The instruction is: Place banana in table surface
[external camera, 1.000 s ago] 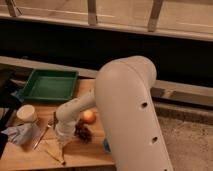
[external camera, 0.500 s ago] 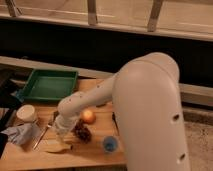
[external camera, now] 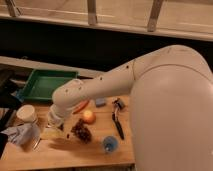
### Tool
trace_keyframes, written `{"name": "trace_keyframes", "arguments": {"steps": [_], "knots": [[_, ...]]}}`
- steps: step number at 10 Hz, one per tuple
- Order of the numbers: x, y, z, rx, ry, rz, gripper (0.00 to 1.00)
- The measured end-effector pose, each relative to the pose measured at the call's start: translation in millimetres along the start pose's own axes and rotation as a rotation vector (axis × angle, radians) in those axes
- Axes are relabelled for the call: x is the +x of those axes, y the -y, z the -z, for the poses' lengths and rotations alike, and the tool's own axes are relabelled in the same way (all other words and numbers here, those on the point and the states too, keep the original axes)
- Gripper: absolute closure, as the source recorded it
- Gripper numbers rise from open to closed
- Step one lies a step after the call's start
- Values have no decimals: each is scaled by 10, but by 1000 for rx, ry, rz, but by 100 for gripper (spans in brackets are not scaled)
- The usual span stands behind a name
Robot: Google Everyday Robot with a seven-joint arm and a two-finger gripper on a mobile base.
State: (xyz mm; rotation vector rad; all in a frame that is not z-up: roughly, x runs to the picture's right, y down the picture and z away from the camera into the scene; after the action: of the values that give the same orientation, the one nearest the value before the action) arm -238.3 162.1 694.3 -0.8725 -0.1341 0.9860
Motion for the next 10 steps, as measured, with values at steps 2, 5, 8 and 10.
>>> {"name": "trace_keyframes", "arguments": {"steps": [2,5,8,10], "knots": [[-20,-2,-30,3,-2,8,100],[196,144,-313,-45,-34,-45,98],[368,265,-673,-107,-61,-93,71],[399,340,-753,-134,-63,-121,53]]}}
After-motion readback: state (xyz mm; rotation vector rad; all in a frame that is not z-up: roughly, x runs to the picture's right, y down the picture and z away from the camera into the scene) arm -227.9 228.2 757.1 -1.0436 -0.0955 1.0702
